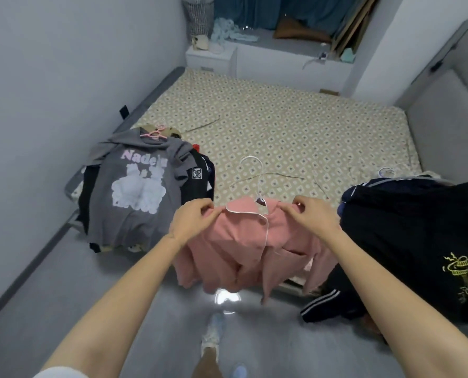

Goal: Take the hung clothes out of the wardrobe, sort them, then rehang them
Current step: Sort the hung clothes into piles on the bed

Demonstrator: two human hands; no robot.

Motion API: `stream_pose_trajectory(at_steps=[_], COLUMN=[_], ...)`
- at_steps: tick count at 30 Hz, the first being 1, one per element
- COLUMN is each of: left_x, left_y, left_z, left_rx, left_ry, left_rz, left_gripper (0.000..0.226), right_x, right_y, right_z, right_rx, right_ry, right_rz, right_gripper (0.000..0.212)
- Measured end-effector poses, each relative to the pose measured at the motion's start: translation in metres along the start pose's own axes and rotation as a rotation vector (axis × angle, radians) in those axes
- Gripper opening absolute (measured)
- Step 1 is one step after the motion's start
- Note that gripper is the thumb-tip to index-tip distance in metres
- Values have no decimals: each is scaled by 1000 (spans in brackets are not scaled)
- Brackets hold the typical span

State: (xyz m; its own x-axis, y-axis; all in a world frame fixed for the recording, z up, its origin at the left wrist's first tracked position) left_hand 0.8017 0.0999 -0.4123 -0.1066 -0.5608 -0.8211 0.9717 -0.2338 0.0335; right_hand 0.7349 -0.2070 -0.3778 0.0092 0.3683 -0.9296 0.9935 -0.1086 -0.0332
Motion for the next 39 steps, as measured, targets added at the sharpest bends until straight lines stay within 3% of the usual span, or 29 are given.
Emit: stream_pose_trajectory(at_steps=[5,15,23,32,39], left_x=[-40,-134,-212,-315,-330], left_y=[-14,-10,10,74,151], left_z=[-35,-152,-264,-326,-357], left_rx=[-22,-111,-188,-204,-186], left_ry=[54,32,-3,-54,-88], left_rz=[55,168,177,297,328], left_gripper=[57,52,65,53,52], right_x=[10,53,97,98,97], right_y=[5,43,83,153,229], right_z=[-49,-187,-308,-426,-452], right_rx=[-78,-220,-241,-261,-275], right_ry=[-17,33,32,89,88], right_rz=[48,65,56,172,168], right_gripper=[54,48,49,53,45])
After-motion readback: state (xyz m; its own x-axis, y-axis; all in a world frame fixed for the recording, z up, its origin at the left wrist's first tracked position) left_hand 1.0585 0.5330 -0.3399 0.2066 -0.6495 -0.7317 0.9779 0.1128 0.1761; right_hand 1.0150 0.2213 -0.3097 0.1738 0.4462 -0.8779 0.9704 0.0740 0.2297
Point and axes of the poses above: each hand's wrist, its own y-axis towards the middle knuckle, its own x-axis out of the palm, z = x × y, the point moved 2 cm from there along y, towards the middle knuckle, and after that the axes turned 6 degrees about -x, right-handed, at the moved point
